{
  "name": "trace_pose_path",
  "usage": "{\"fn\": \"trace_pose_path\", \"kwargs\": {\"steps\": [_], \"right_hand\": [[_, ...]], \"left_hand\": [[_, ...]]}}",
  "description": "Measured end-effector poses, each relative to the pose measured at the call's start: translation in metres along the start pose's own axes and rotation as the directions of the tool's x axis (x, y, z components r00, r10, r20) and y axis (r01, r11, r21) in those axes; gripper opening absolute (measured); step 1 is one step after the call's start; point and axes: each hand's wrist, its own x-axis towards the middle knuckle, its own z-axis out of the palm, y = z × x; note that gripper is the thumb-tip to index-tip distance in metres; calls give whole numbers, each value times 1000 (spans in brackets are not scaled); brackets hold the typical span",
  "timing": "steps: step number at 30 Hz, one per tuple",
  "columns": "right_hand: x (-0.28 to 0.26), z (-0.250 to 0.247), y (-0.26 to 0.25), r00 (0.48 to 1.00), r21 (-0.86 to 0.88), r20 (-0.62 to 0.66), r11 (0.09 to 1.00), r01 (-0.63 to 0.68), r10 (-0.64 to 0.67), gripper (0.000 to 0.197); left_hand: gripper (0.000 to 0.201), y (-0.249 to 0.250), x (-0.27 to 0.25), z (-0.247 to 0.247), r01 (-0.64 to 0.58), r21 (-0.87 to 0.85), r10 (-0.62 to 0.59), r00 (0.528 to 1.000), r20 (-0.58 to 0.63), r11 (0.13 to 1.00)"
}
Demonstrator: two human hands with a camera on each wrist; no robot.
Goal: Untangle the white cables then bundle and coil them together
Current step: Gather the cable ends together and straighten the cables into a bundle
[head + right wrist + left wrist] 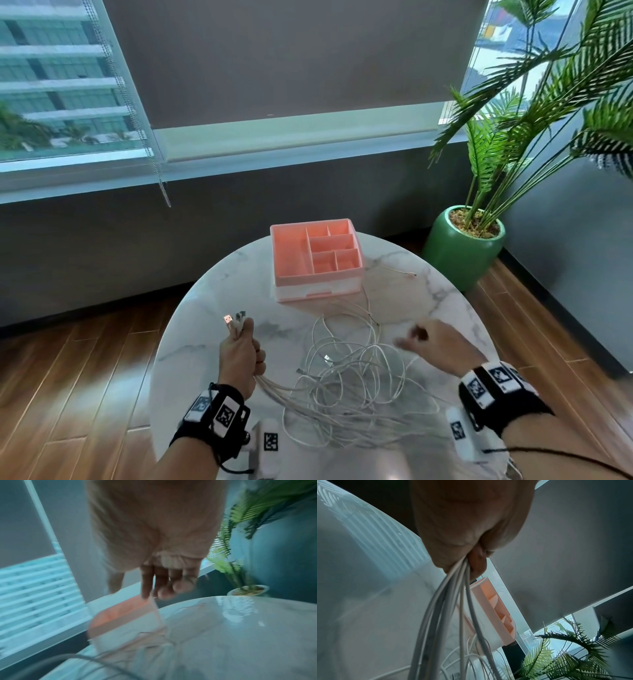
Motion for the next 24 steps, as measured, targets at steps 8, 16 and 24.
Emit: {"fn": "trace_pose_path", "kwargs": {"steps": [8,16,24], "right_hand": [[27,97,-82,975,-74,211,994,85,-68,22],[27,114,-61,942,-127,332,992,-11,53,23],[51,9,-102,950,98,310,993,-69,35,14]], "left_hand": [[32,2,-13,15,-7,0,7,998,58,1000],[33,13,-18,18,-32,-28,34,994,100,999],[36,21,-22,33,-43,-42,50,983,178,998]]}}
